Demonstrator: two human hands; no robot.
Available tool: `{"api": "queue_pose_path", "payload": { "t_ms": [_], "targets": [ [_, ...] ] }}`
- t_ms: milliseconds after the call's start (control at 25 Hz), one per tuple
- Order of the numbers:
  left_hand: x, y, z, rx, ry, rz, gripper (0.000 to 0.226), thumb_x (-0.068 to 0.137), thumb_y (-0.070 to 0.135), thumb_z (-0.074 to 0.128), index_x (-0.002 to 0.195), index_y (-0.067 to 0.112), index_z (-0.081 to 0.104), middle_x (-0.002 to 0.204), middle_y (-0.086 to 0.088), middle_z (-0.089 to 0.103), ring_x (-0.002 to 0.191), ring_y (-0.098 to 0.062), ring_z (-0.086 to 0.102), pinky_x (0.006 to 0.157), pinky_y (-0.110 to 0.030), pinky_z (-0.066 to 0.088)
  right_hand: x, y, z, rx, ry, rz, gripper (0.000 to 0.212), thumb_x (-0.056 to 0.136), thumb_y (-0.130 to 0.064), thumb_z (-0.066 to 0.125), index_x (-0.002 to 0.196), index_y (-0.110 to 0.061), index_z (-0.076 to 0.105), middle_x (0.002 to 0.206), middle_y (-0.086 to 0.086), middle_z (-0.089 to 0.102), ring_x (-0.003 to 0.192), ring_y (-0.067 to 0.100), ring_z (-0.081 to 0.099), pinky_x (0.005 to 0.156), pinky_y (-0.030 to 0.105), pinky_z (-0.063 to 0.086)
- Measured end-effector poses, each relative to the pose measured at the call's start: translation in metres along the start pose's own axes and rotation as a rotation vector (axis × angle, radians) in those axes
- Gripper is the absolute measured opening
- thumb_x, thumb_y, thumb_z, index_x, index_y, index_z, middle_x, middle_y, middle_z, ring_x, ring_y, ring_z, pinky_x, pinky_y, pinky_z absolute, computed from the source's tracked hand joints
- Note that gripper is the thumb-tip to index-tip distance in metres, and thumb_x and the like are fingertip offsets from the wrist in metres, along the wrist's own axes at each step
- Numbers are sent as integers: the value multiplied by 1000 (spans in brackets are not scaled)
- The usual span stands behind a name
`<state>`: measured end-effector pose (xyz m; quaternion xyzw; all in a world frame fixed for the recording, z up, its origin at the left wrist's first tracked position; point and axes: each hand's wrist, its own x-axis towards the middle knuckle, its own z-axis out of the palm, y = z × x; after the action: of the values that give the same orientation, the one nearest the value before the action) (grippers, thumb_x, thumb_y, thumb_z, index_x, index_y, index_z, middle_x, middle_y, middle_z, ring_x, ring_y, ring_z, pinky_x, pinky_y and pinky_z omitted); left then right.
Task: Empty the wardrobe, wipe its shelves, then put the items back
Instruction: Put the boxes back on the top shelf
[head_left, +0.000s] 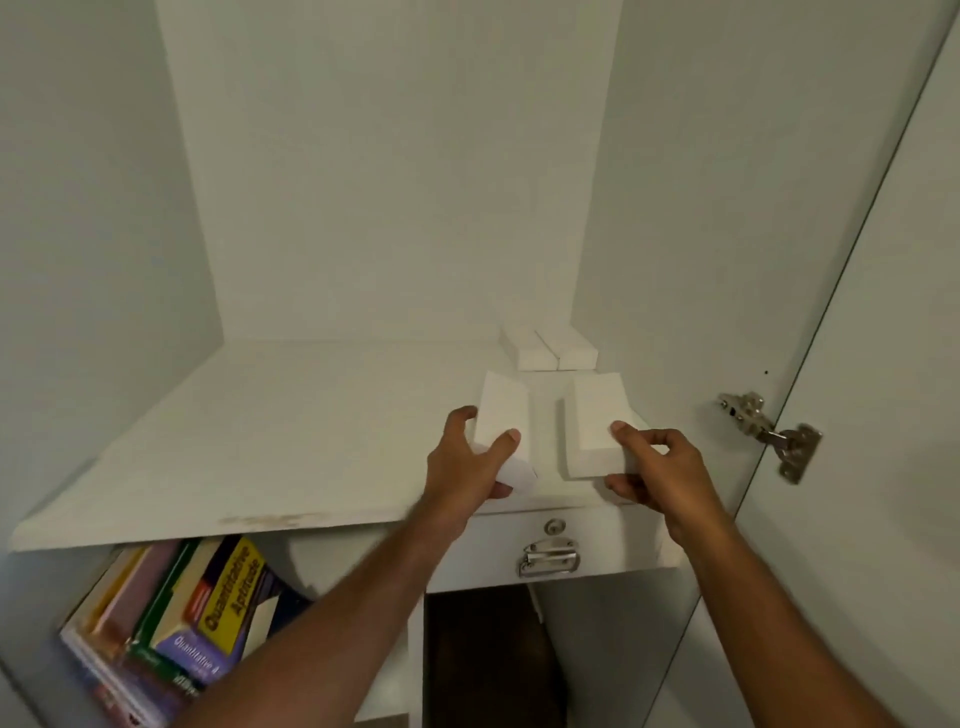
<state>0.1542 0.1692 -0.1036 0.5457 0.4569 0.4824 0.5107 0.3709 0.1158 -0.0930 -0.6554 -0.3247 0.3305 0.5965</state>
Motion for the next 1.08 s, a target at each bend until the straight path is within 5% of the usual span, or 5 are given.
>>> {"api": "queue_pose_path", "payload": {
  "t_ms": [280,440,560,680,1080],
  "targets": [
    [98,-4,52,69,-72,-42,67,88,41,75,144,23,43,112,1,56,81,-15,65,58,-28,62,102,5,15,-64,43,11,50,79,-48,78,97,-6,57,98,19,73,64,29,75,86,50,59],
    [141,-3,57,316,-272,-67,85,76,43,85,145,23,39,107,-5,66,67,-19,67,64,-30,62,137,1,22,-209,133,-41,46,86,-45,71,105,-5,61,85,13,74,60,19,73,75,38,61],
    [167,-10,59,706,-316,33,87,74,45,86,145,19,44,129,-9,51,95,-21,62,73,-33,60,145,9,33,-480,217,-264,52,86,-37,75,126,-9,54,110,7,60,88,23,64,87,34,53],
    [186,-17,71,890,-248,151,78,80,51,78,142,15,48,133,-10,54,119,-24,55,95,-35,50,154,16,44,-633,194,-400,43,88,-27,74,125,-13,57,121,9,50,87,18,53,83,27,43],
    [212,-35,101,905,-143,222,44,84,48,76,99,13,54,99,-4,57,91,-23,59,73,-31,43,189,10,46,-781,131,-363,43,93,-21,66,131,-4,56,120,13,61,114,28,57,96,32,43]
  ]
}}
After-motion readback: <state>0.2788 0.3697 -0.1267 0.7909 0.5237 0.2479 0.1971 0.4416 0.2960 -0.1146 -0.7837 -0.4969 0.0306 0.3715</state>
